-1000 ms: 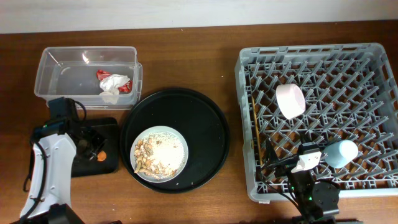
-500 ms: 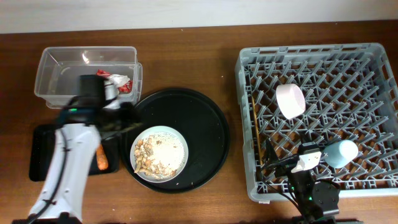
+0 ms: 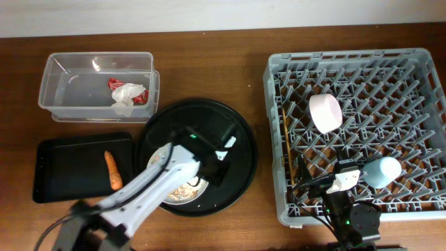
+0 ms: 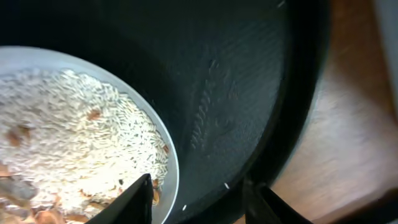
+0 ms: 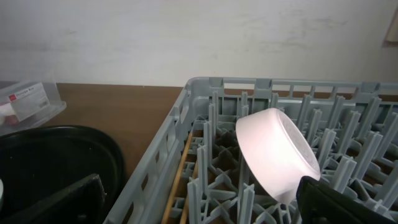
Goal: Sort waste into correct bins and load items into the dishwasher rack
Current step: 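Grasp the white plate's rim with the left gripper and lift it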
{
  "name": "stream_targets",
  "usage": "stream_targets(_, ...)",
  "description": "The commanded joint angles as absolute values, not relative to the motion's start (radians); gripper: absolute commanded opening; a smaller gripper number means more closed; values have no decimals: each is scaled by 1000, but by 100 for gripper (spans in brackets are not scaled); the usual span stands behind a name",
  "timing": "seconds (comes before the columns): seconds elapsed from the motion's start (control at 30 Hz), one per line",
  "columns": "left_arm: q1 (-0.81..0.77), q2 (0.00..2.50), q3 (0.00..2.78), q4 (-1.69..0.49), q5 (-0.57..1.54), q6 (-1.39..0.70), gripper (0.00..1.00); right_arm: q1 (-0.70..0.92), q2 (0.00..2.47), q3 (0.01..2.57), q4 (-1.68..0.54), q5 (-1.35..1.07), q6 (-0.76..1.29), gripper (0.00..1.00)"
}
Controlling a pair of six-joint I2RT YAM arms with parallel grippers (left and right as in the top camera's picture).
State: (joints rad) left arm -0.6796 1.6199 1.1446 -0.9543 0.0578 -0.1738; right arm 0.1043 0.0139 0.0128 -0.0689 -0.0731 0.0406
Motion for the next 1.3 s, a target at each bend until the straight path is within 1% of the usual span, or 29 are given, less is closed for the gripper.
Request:
stream_targets(0.0,-691,1712,1141,-958,-7,-216,35,97,6,6,-70,-78,34,98)
stream_targets(0.03,-691,1736,1141,-959,-44,-246,32,97,6,6,-70,-78,34,98)
stream_targets(0.1,-691,1763,1141,-953,-72,-268,31,97,6,6,-70,-78,34,98)
stream_targets(0.13,-691,1771,1141,-950,-68,-268,30,97,6,6,-70,-78,34,98)
stream_targets(0.23,-699,1795,1140,-947,-45,-268,25,97,6,6,-70,-78,34,98)
stream_targets(0.33,-723,1828,1118,-931,-45,-260,14,97,6,6,-70,-78,34,98)
stream_targets(0.63,-746,1859,1087,-873,-77,-261,16,97,6,6,-70,-78,34,98)
stream_targets(0.67,-746,1859,1087,-866,-99,-261,12,97,6,6,-70,-78,34,98)
stream_targets(0.7,-746,1859,1087,-863,-105,-261,0,97,6,6,-70,-78,34,98)
stream_targets(0.83,-745,1854,1128,-883,-134,-261,0,97,6,6,-70,-78,34,98)
stream_targets(1.0,-746,1816,1242,-960,-241,-261,0,97,6,6,-70,-78,34,98)
stream_targets(1.17,-744,1794,1346,-1036,-291,-261,0,97,6,6,-70,-78,34,98)
stream_targets(1.27,-719,1742,1369,-1068,-319,-262,0,97,6,6,-70,-78,34,98)
